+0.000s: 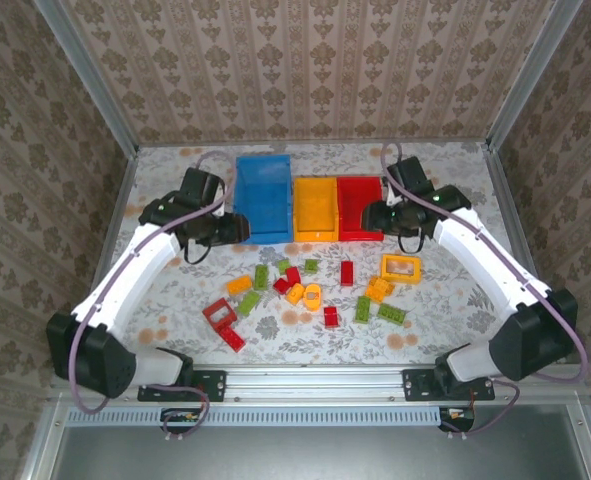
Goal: Sort the legos into containers by color
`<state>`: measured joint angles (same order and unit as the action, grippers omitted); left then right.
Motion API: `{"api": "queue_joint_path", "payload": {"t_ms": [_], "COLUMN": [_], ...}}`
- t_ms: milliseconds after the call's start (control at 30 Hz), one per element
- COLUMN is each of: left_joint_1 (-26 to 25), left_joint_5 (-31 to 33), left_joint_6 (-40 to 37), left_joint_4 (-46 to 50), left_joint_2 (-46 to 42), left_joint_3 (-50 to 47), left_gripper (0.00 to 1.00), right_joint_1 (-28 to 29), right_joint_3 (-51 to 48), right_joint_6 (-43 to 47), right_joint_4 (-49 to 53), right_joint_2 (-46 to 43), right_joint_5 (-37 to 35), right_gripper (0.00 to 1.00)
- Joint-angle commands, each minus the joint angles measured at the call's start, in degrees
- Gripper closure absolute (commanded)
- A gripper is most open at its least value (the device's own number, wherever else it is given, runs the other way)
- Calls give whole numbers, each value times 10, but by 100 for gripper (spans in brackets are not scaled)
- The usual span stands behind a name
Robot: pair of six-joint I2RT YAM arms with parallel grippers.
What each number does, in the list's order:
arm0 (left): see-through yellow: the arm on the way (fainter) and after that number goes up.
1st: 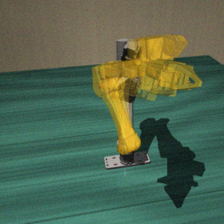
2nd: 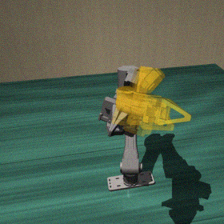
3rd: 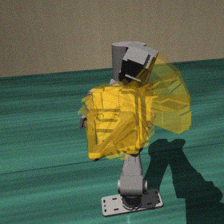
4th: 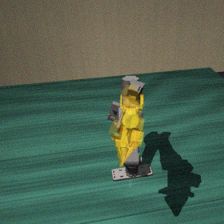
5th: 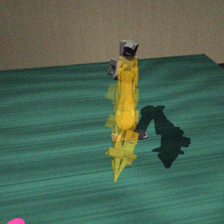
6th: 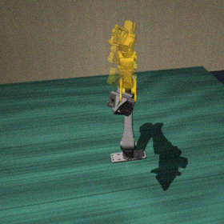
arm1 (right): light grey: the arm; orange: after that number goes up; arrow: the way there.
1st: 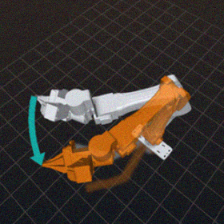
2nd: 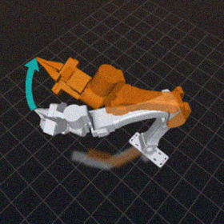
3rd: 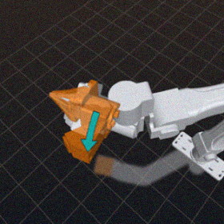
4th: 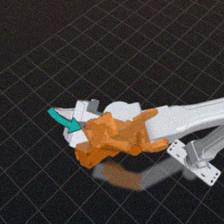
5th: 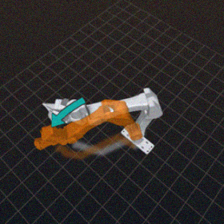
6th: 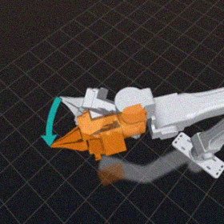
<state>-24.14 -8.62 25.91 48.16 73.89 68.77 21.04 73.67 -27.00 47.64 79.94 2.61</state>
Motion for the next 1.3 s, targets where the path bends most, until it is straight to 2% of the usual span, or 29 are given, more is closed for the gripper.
{"api": "queue_joint_path", "payload": {"t_ms": [0, 233, 400, 567, 767, 1100, 1267], "left_joint_1": [-16, -127, -182, -195, -196, -197, -198], "left_joint_5": [-14, 0, 0, -10, -31, -46, -46], "left_joint_6": [42, 58, 47, 38, 29, 28, 28], "left_joint_4": [-48, -151, -208, -217, -219, -241, -243], "left_joint_2": [-43, -83, -66, -37, -25, -22, -17], "left_joint_3": [-39, -99, -111, -98, -89, -93, -91], "left_gripper": [49, 48, 47, 48, 47, 47, 47], "right_joint_1": [24, 48, 34, 8, -15, -14, -13], "right_joint_3": [-26, -134, -214, -272, -311, -293, -284], "right_joint_6": [-37, -125, -190, -228, -282, -298, -304], "right_joint_4": [29, 45, 31, -23, -103, -160, -165], "right_joint_2": [-39, -95, -117, -113, -74, 24, 58], "right_joint_5": [-6, -22, -1, 19, 28, 25, 27], "right_gripper": [44, 41, 30, 15, 8, 8, 12]}}
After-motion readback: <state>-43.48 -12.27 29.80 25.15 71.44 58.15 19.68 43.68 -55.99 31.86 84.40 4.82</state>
